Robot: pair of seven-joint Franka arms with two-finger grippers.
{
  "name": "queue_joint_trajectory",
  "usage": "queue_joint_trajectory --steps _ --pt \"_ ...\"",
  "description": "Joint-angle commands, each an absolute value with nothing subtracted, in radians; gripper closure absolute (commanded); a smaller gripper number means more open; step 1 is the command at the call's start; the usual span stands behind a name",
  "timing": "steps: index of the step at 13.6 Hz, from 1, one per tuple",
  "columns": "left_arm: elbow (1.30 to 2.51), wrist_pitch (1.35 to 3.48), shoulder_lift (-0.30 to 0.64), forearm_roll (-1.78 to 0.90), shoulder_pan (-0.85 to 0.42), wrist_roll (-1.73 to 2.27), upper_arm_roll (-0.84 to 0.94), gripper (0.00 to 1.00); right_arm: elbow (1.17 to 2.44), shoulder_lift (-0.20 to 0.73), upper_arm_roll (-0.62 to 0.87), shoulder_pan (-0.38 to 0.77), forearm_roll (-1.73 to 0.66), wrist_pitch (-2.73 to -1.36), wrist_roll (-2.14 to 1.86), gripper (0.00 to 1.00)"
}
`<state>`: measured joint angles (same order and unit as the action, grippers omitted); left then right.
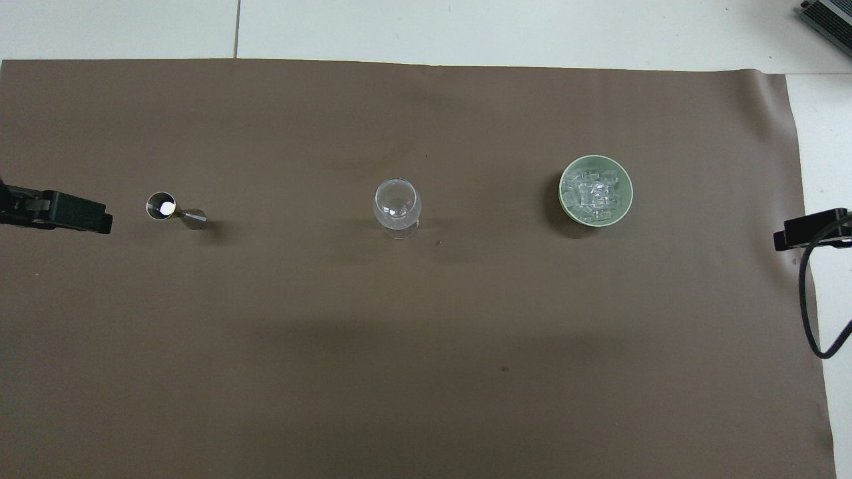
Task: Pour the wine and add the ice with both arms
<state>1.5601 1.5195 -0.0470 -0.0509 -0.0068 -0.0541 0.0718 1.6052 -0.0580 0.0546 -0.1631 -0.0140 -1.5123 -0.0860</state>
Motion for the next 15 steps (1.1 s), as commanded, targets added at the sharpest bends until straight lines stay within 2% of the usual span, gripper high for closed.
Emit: queue_joint_trajectory --steps 1,5,11,15 --pt "1.604 1.514 -0.049 -0.077 0.003 -0.067 0.035 0.0 1.6 -0.055 0.057 -0.167 -0.028 -1.516 -0.094 0.0" --pt "1.624 1.528 -0.028 -0.112 0.012 -0.011 -0.003 0.0 1.6 -0.055 0.057 -0.167 -0.028 -1.516 -0.094 0.0" --pt "1.681 1.54 -0.046 -0.117 0.015 0.133 -0.028 0.0 1.6 -0.055 0.057 -0.167 -0.028 -1.516 -0.094 0.0" --pt "1.683 1.542 -0.046 -0.138 0.015 0.358 -0.026 0.0 1.6 -0.055 0.057 -0.167 -0.028 -1.516 -0.094 0.0"
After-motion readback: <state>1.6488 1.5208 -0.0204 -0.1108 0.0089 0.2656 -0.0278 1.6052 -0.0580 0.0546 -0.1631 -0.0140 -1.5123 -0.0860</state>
